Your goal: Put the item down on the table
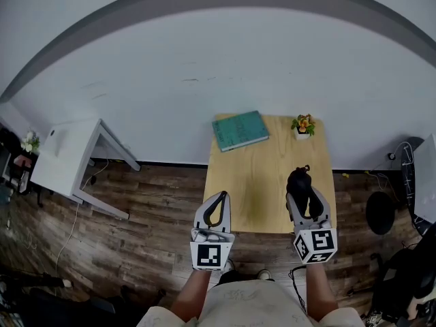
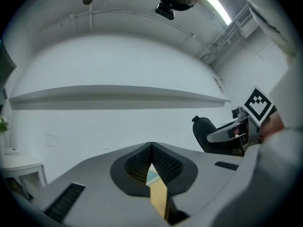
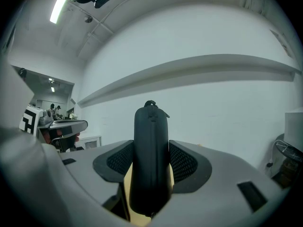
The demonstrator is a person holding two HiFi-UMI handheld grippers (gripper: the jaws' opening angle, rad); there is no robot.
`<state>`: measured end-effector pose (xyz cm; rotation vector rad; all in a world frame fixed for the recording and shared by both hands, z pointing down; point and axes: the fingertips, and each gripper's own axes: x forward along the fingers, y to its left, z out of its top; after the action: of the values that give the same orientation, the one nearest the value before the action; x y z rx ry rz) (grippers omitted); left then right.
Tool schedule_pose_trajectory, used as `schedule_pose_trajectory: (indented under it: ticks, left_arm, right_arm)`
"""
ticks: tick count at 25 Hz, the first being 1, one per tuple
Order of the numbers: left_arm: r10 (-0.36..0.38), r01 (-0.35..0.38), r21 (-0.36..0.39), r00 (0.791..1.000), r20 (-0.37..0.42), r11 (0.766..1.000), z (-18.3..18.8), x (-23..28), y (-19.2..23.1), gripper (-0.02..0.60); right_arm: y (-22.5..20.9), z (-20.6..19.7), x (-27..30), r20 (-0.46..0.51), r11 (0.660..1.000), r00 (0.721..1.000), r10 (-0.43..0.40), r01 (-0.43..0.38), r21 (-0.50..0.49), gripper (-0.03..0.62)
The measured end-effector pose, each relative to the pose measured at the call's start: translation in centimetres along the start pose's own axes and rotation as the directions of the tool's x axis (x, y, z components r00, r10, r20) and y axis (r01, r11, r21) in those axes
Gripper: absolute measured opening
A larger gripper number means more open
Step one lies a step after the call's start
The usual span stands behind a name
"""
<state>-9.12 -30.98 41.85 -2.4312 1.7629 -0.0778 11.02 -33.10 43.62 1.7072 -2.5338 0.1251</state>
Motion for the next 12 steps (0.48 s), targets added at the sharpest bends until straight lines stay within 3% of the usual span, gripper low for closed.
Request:
schedule_pose_trajectory:
  ticks: [12]
  left_arm:
    - [0.056, -0.056, -0.005, 0.997, -0.050, 0.998, -2.1, -1.5, 3.8, 0.008]
  right_arm:
    - [4.0, -3.1, 4.4, -0.103, 0.996, 0.991, 0.088, -0.087, 0.016, 0.245]
